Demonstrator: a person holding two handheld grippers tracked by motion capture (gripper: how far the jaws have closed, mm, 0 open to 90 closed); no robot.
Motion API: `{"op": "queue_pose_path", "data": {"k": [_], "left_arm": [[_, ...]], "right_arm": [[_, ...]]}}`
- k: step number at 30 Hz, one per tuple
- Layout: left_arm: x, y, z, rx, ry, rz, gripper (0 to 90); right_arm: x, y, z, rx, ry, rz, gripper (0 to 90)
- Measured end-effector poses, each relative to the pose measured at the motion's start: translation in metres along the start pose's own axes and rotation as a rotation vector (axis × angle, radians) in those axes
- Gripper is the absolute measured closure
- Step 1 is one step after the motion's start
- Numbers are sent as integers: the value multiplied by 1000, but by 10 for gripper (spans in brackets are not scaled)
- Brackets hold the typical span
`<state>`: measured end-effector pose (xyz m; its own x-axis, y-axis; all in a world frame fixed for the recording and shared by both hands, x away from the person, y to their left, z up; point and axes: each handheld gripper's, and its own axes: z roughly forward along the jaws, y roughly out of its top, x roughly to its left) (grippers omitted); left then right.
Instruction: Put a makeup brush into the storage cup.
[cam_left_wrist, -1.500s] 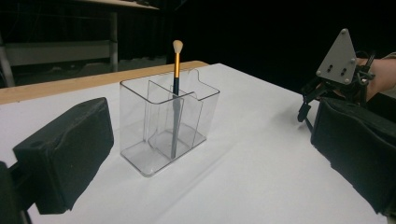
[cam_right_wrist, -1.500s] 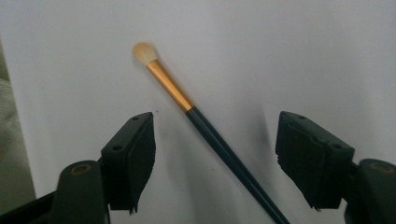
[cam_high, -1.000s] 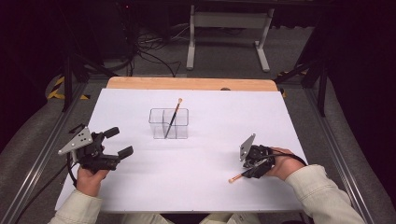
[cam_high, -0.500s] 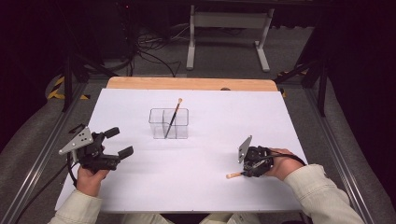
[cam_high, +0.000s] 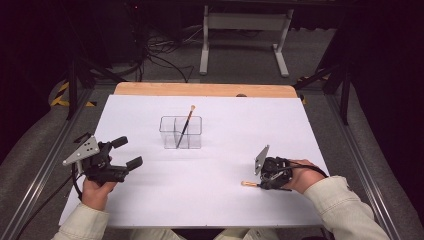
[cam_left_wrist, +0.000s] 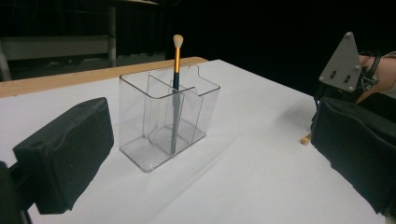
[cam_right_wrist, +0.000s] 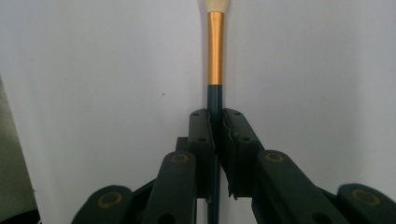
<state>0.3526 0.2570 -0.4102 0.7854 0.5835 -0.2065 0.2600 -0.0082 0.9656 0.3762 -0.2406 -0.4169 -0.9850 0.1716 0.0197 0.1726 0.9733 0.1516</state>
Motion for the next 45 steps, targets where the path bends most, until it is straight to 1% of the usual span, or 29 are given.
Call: {"op": "queue_pose_path", "data": {"k": [4,7,10,12,14,20,23,32,34,35,39,40,44,45], "left_arm": [[0,0,0,0,0,0,2],[0,0,0,0,0,0,2],[0,0,0,-2,1,-1,2],[0,0,0,-1,1,0,2],[0,0,0,-2,0,-1,2],[0,0,0,-3,1,-1,2],[0,0,0,-3,1,-1,2],[0,0,0,-2,-3,3,2],[0,0,0,1,-3,4,2],[0,0,-1,1,-2,4,2],[0,0,0,-3,0,2,2],[0,0,0,-3,0,2,2],[0,0,0,-4,0,1,2],[0,0,-1,-4,0,1,2]], "right_arm": [[1,0,-6,-19,-7,10,827],[1,-1,-11,-36,-16,7,827],[0,-1,-19,-66,-24,21,828],[0,-1,-22,-77,-25,34,828],[0,-2,-25,-92,-31,38,828],[0,-2,-33,-123,-29,47,828],[0,-1,-36,-145,-39,48,828],[2,1,-55,-295,-70,46,828],[3,1,-57,-312,-73,48,828],[2,2,-57,-326,-76,35,828],[4,3,-59,-364,-78,41,828],[4,3,-61,-390,-79,44,828],[4,3,-64,-462,-91,62,828],[4,3,-65,-492,-97,67,828]]}}
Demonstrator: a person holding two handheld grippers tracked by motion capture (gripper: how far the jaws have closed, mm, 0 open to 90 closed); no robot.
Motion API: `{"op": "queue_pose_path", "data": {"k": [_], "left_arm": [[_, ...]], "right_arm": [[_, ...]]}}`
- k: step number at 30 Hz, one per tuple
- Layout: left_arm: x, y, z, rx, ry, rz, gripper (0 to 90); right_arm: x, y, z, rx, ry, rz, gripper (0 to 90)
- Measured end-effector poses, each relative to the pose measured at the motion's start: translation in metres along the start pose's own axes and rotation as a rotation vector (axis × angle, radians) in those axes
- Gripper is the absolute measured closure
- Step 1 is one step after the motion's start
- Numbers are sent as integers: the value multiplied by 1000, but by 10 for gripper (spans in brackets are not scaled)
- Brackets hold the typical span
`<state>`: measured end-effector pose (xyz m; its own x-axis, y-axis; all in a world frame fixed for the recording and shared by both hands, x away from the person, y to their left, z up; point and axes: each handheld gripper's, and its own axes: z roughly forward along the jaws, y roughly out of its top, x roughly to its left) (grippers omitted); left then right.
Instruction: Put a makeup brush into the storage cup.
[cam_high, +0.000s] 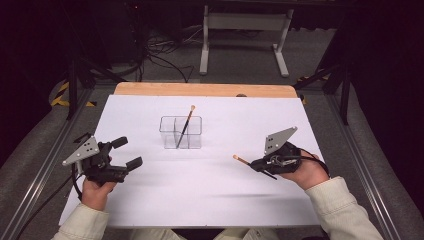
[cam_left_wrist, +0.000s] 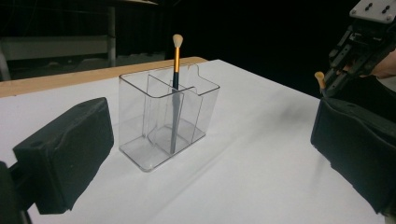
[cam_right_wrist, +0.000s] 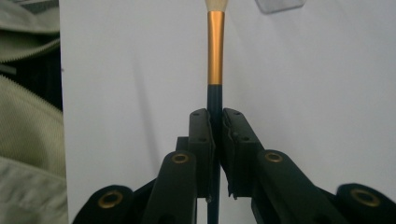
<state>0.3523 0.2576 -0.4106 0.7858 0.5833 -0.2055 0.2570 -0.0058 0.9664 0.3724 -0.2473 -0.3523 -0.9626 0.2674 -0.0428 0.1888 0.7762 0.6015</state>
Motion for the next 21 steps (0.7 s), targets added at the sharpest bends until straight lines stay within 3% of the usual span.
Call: {"op": "queue_pose_path", "data": {"k": [14,21], "left_arm": [[0,0,0,4,0,0,2],[0,0,0,1,-1,-1,2]], "right_arm": [[-3,3,-16,-247,-83,63,828],[-4,2,-17,-335,-101,79,828]]}}
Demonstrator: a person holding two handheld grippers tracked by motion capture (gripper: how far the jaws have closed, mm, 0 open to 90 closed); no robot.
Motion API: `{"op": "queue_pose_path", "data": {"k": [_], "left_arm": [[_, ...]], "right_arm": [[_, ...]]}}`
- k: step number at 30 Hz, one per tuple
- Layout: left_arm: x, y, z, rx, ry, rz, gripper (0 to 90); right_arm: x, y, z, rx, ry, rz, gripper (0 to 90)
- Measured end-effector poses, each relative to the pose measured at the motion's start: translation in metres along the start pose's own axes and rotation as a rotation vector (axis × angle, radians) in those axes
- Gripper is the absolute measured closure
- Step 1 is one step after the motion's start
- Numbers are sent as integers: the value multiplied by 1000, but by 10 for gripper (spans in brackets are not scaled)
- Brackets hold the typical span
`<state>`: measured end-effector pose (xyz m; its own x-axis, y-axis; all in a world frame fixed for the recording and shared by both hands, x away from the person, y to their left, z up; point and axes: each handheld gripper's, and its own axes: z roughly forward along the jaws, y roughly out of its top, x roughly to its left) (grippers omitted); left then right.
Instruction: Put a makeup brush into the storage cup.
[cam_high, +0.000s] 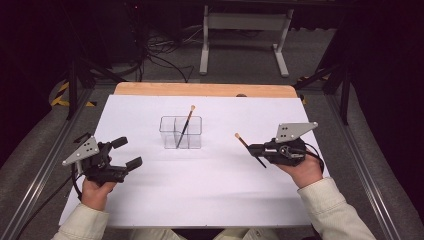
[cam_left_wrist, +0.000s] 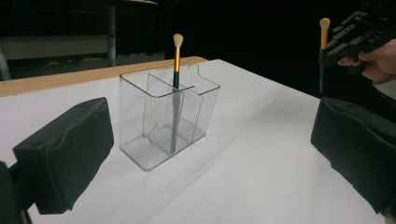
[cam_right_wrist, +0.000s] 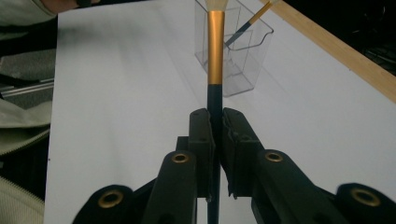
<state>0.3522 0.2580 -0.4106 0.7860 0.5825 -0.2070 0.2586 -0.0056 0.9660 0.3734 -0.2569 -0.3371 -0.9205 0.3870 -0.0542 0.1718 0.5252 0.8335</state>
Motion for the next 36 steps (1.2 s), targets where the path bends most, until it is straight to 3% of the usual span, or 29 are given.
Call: {"op": "queue_pose_path", "data": {"k": [11,16,36], "left_arm": [[0,0,0,3,4,8,2],[-1,0,0,5,9,15,2],[0,0,0,1,5,14,2]], "right_arm": [[0,0,-6,-156,-31,11,828],[0,0,-6,-280,-57,-2,828],[-1,1,3,-419,-107,-2,827]]}}
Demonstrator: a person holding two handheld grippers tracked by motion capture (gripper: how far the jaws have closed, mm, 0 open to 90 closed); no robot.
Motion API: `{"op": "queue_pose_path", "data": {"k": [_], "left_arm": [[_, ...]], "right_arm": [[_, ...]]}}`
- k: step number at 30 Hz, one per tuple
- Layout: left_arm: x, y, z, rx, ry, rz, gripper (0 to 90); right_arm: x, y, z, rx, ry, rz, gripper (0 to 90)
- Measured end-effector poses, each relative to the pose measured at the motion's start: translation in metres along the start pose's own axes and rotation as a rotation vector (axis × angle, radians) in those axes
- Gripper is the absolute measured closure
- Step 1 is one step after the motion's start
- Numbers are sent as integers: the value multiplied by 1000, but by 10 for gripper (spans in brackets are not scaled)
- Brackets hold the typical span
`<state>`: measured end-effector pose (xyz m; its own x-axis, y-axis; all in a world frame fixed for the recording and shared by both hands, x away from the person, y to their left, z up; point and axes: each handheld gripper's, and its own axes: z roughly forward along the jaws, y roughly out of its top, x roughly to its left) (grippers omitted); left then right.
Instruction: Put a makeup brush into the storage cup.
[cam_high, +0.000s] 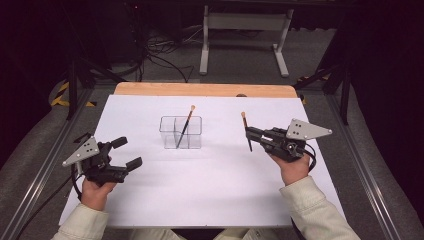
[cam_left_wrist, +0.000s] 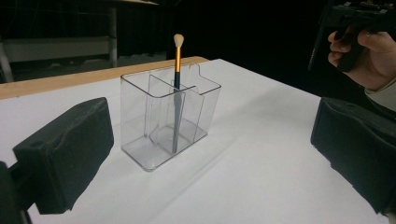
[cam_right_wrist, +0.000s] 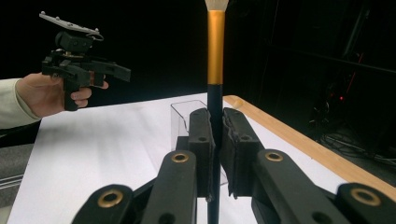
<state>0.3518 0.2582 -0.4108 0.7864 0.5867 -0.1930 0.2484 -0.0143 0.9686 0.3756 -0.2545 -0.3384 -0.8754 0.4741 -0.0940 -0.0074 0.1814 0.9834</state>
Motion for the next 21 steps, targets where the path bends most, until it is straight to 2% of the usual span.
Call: {"op": "queue_pose_path", "data": {"k": [9,21], "left_arm": [[0,-1,-1,0,1,-1,2],[-1,-2,-8,-9,14,-1,2]], "right_arm": [[0,3,15,-29,5,17,827],[-2,10,51,-27,43,14,827]]}}
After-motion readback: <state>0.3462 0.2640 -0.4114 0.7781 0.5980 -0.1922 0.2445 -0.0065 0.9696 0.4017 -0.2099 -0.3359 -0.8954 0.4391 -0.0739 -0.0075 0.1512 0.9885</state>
